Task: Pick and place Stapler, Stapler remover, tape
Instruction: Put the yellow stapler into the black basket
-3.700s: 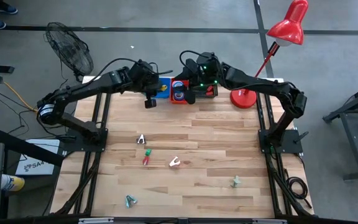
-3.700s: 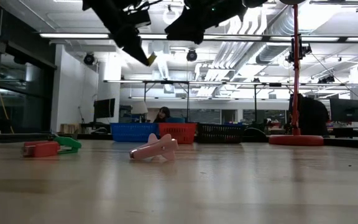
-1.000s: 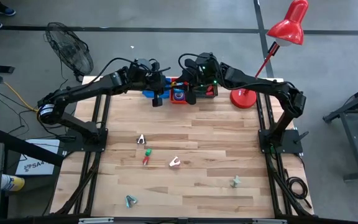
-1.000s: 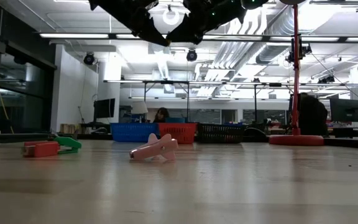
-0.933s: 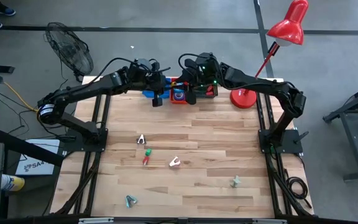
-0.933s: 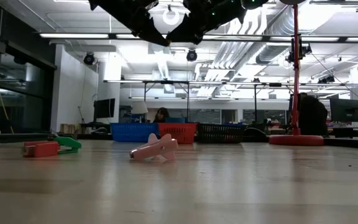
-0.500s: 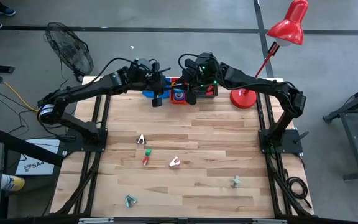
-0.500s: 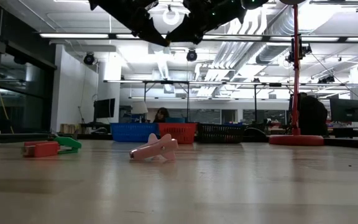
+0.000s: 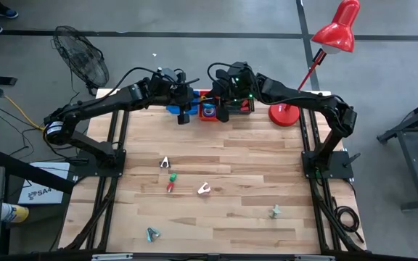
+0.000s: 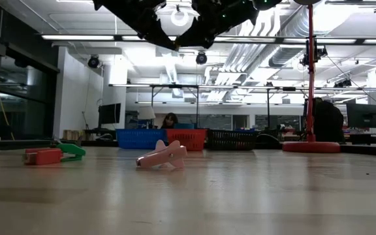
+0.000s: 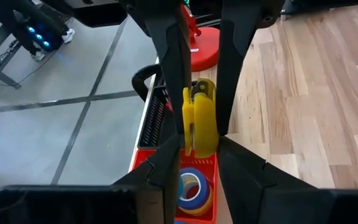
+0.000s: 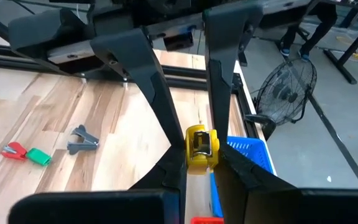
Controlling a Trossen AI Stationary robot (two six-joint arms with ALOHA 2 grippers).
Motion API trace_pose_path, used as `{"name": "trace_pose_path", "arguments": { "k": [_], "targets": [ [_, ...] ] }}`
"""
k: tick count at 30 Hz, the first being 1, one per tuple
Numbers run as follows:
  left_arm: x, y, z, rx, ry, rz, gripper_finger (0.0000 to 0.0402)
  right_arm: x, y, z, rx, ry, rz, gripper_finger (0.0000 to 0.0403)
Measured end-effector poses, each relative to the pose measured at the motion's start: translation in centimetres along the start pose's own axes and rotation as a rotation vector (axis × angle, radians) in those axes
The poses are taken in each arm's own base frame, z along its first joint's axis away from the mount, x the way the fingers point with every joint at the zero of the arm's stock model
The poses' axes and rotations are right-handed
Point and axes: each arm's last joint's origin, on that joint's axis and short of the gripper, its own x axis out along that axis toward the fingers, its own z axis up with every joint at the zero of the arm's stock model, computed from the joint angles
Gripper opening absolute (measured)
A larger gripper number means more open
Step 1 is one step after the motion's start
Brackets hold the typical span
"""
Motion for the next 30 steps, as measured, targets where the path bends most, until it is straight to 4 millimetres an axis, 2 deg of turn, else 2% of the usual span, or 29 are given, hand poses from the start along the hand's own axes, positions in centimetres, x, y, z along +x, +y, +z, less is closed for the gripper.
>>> {"name": "trace_pose_path", "arguments": {
  "k": [11,17,25,30],
  "targets": [
    [-0.1,0.0,-0.6,-0.002,0.089,0.046,0.0162,-0.5,-1.3,-1.2,0.079,0.080,-0.022,0.0046],
    [-1.2,0.0,-1.1,0.005,0.185,0.120,0.0191,-1.2,-2.6,-2.3,0.133,0.160,-0.110,0.0046],
    [-4.5,0.0,-1.8,0.015,0.342,0.250,0.0193,-3.2,-6.1,-4.7,0.293,0.301,-0.310,0.0046],
    [-5.5,-0.3,-2.4,0.017,0.424,0.263,0.0193,-4.6,-8.9,-7.0,0.442,0.353,-0.388,0.0046]
  ]
}}
